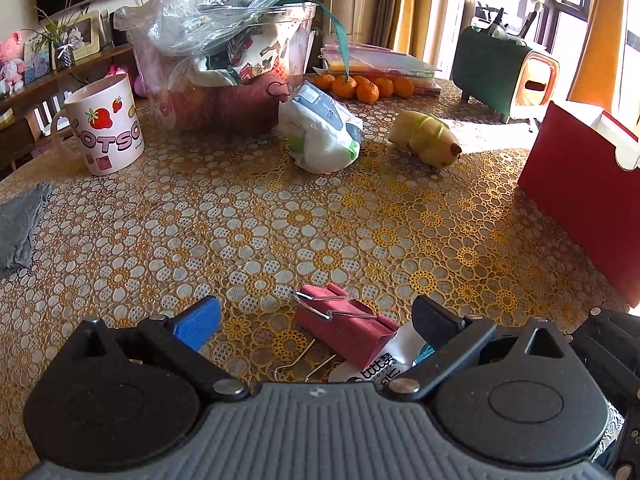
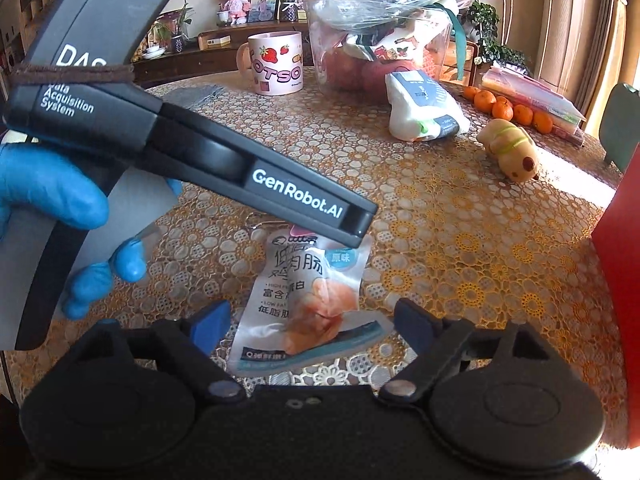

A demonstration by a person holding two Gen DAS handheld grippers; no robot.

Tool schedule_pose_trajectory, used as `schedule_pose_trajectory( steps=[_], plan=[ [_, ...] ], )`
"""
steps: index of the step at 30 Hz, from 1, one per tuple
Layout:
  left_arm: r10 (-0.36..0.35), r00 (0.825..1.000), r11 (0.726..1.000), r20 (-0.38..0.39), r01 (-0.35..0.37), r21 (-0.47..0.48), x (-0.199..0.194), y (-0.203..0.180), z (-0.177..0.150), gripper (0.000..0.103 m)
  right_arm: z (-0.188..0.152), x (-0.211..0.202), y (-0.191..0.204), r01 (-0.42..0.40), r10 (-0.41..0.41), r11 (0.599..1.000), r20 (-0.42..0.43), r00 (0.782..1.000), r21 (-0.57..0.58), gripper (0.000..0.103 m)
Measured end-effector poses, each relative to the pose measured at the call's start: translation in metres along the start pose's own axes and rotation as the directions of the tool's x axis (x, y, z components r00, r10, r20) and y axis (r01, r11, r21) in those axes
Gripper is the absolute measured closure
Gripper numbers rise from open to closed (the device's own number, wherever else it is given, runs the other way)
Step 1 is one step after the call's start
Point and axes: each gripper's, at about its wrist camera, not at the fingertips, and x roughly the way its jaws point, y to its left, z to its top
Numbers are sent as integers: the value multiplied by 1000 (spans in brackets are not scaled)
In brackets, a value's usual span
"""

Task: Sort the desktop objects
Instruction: 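Reach the left tool to the pink binder clip while the right tool reaches the sausage packet, then close the left tool on the pink binder clip while the right tool grasps the sausage packet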

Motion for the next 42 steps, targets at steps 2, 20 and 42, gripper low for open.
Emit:
schedule_pose_trajectory(
  steps=[2,20,42],
  plan=[
    [-13,1000,1000,-3,13,-4,2,1,-1,1,0,-1,-1,16,-16,1000,1,1000,-2,28],
    [-116,993,992,17,115,47,3,8,-7,30,1,-4,-5,-6,6,999,0,1000,-32,38],
    [-92,995,996,41,93,-5,-24,-10,-12,45,-14,-26,-39,54,-55,997,13,998,58,41]
  ],
)
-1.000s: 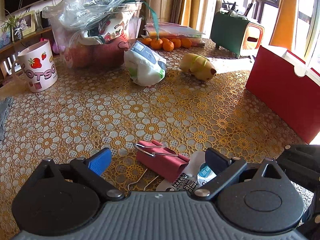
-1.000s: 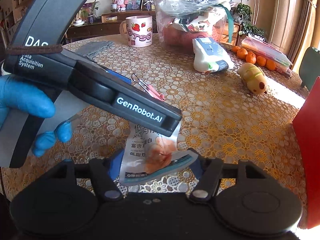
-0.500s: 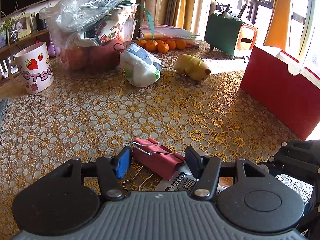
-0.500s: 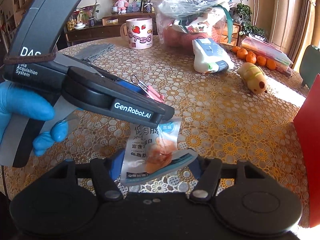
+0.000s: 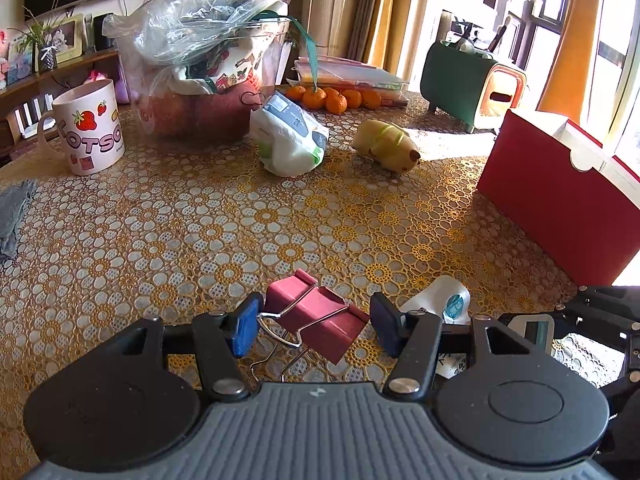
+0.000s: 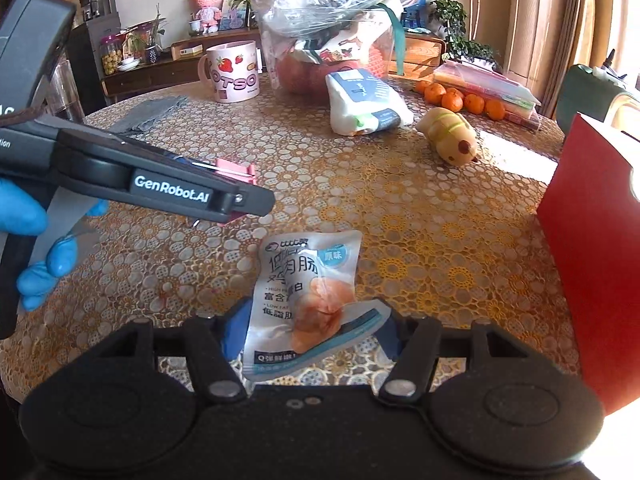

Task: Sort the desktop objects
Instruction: 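Close the left tool on the pink binder clip while the right tool grasps the sausage packet, then lift the binder clip and sausage packet and carry both toward the red box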

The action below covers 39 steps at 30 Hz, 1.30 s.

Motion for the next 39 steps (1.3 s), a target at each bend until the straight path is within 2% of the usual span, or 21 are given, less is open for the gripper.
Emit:
schedule_pose_trajectory(
  steps=[10,20,27,35,39],
  plan=[
    [-6,999,1000,-32,6,-9,-20,-35,-15,45,-14,-29,-33,28,-30,996,24,999,79,41],
    [-30,999,999,-15,29,-15,-48,-78,-22,45,-27,-74,-58,32,-41,992,71,997,125,41],
    [-65,998,998,19,65,-2,-72,-108,-15,45,-31,-108,-71,17,-34,991,123,992,131,41],
    [-98,994,995,57,98,4,-93,-137,-3,45,-20,-151,-93,-10,-15,990,174,985,139,41],
    [-119,990,993,71,120,-4,-97,-149,5,45,-15,-169,-108,1,-30,989,200,979,146,41]
  ],
)
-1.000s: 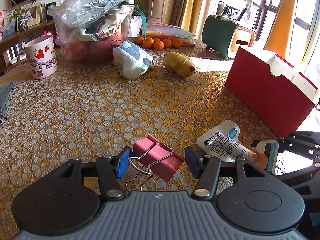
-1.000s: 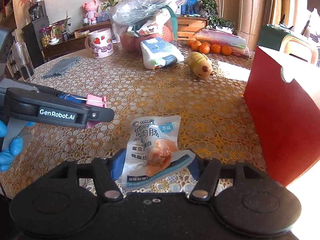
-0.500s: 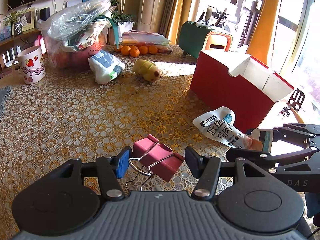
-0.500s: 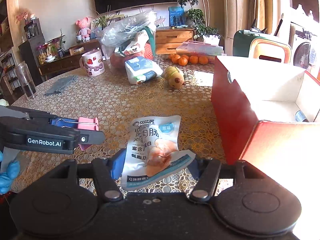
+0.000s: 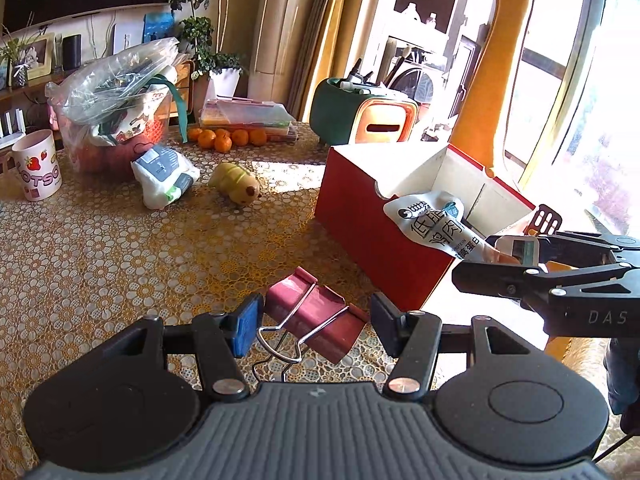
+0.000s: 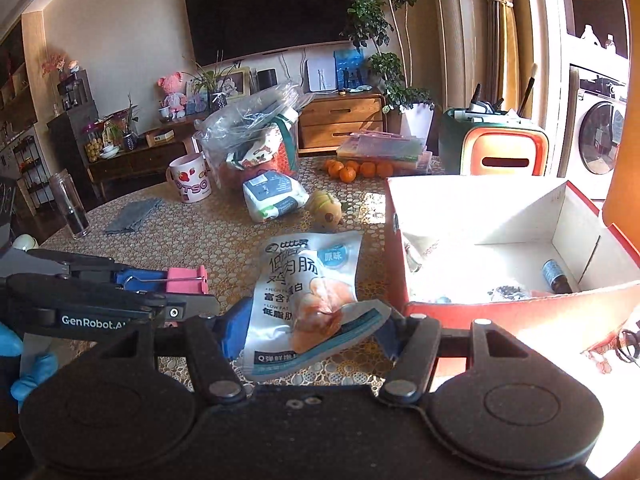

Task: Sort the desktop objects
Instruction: 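Lift the binder clip and sausage packet and carry both toward the red box, then lower the binder clip and sausage packet into the red box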

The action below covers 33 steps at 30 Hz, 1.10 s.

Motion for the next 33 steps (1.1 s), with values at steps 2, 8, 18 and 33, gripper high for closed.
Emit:
schedule_pose_trajectory(
  steps=[2,8,18,33],
  plan=[
    [-11,1000,1000,7,11,11,0,-8,5,45,5,-7,-7,11,-11,1000,15,1000,0,41],
    [-38,999,997,31,36,62,2,-31,21,45,19,-21,-35,58,-58,998,54,997,4,41],
    [-81,996,993,25,79,84,25,-58,55,45,37,-25,-92,112,-116,992,67,991,63,41],
    [-120,992,980,-26,123,155,89,-106,115,45,51,7,-162,196,-197,975,-2,980,100,41]
  ],
)
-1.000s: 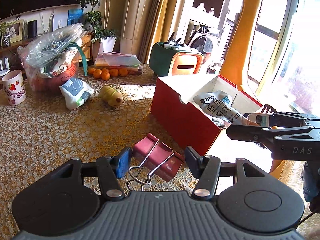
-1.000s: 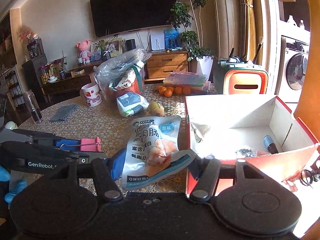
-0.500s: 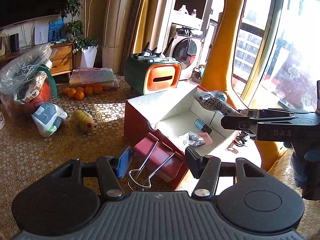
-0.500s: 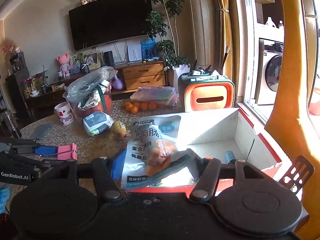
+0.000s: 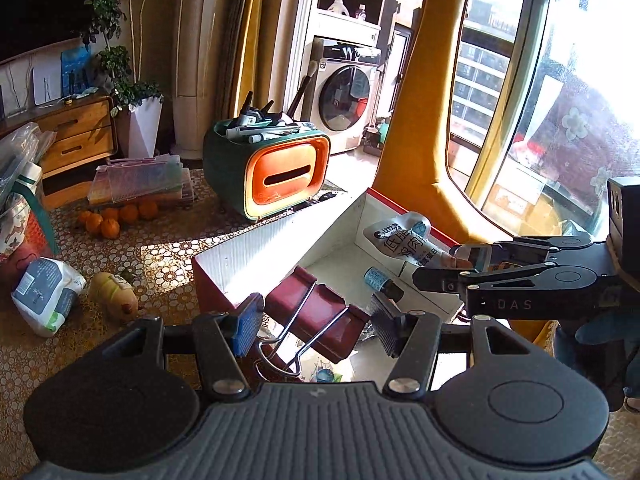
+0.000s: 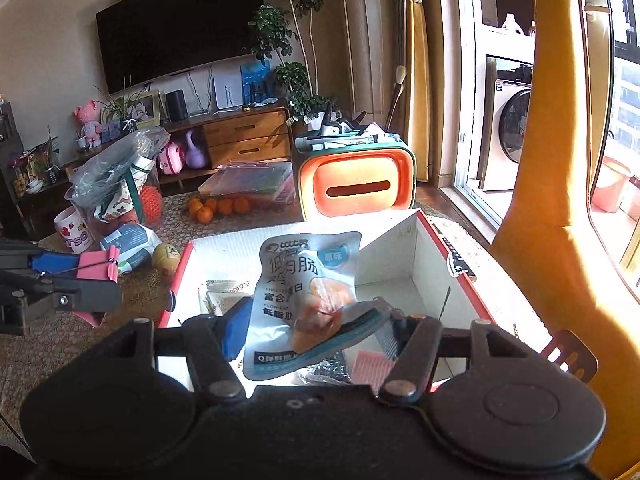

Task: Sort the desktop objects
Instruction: 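Lower the binder clip and sausage packet into the red box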

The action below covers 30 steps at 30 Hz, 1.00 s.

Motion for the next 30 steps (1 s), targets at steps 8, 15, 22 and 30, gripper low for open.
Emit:
schedule_pose_trajectory(
  steps=[8,15,22,30],
  plan=[
    [28,997,999,-70,-26,36,56,-15,13,45,12,40,-24,27,-27,1000,-93,995,-4,41],
    [60,989,996,-132,-49,80,98,-20,9,45,16,79,-30,27,-39,997,-186,982,-70,41],
    [54,980,995,-193,-36,96,123,-24,3,45,12,106,-33,37,-65,993,-271,960,-109,41],
    [42,966,996,-256,-20,84,141,-22,-3,45,3,118,-34,28,-77,989,-338,938,-149,40]
  ],
)
